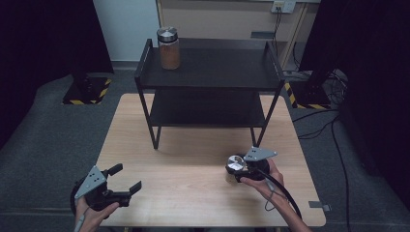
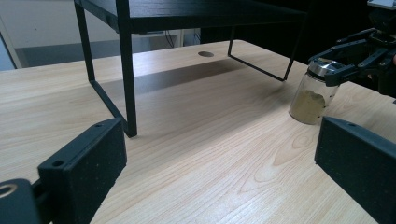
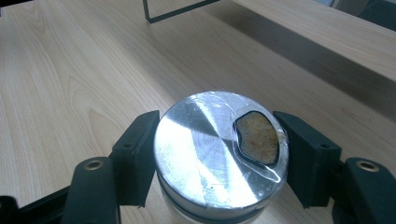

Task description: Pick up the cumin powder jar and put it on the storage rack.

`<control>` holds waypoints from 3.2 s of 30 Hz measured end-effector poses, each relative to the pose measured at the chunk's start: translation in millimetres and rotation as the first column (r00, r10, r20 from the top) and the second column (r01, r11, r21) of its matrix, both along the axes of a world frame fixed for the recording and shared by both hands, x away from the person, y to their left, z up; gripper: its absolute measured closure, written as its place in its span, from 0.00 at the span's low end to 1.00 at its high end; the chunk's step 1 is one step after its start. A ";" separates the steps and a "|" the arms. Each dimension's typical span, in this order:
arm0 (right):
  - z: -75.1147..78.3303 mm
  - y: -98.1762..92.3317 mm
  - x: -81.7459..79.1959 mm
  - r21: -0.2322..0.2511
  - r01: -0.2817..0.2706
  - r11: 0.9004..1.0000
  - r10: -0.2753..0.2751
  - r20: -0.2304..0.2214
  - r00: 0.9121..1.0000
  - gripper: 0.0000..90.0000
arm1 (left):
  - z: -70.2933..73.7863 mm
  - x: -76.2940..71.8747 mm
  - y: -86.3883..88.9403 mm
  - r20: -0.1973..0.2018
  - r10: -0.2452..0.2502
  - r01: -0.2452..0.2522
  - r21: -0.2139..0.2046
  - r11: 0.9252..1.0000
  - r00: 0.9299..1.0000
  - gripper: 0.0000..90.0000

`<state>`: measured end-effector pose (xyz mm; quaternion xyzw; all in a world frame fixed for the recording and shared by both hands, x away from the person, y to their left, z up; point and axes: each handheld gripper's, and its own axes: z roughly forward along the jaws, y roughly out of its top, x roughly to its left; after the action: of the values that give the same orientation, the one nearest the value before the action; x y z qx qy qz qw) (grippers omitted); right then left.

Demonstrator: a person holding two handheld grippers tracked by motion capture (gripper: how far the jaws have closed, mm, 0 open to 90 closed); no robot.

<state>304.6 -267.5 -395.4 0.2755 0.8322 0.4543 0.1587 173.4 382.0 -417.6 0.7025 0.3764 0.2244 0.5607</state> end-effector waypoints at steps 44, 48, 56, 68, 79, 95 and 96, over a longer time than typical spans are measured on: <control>218.4 -27.0 57.8 0.012 -0.293 0.956 0.293 -0.029 0.956 0.39 | -1.0 1.0 -0.8 -0.005 -0.005 0.005 -0.002 1.000 1.000 0.01; 237.0 -23.5 65.1 0.008 -0.307 0.952 0.307 -0.040 0.951 0.39 | -1.0 0.8 -0.7 -0.005 -0.005 0.005 -0.003 1.000 1.000 0.01; 266.7 -19.0 75.8 0.005 -0.306 0.952 0.306 -0.046 0.951 0.39 | -1.3 0.8 -0.3 -0.004 -0.006 0.006 -0.005 1.000 1.000 0.01; 320.2 -21.8 88.6 0.018 -0.227 0.974 0.227 -0.006 0.974 0.39 | -1.1 1.5 0.2 -0.006 -0.009 0.009 -0.002 1.000 1.000 0.01; 349.2 -11.1 107.5 -0.001 -0.144 0.990 0.144 -0.002 0.990 0.39 | -1.6 1.7 1.0 -0.007 -0.007 0.007 -0.006 1.000 1.000 0.01; 349.8 15.9 140.2 -0.022 0.178 0.984 -0.178 0.014 0.984 0.39 | -1.3 2.8 2.5 -0.010 -0.010 0.010 -0.004 1.000 1.000 0.01; 349.1 15.8 142.9 -0.022 0.191 0.981 -0.191 0.014 0.981 0.39 | -1.3 2.6 2.6 -0.009 -0.012 0.011 -0.004 1.000 1.000 0.01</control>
<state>447.5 -251.7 -46.2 0.3498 0.8061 0.4289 0.2096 176.0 384.6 -418.9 0.7047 0.3754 0.2172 0.5616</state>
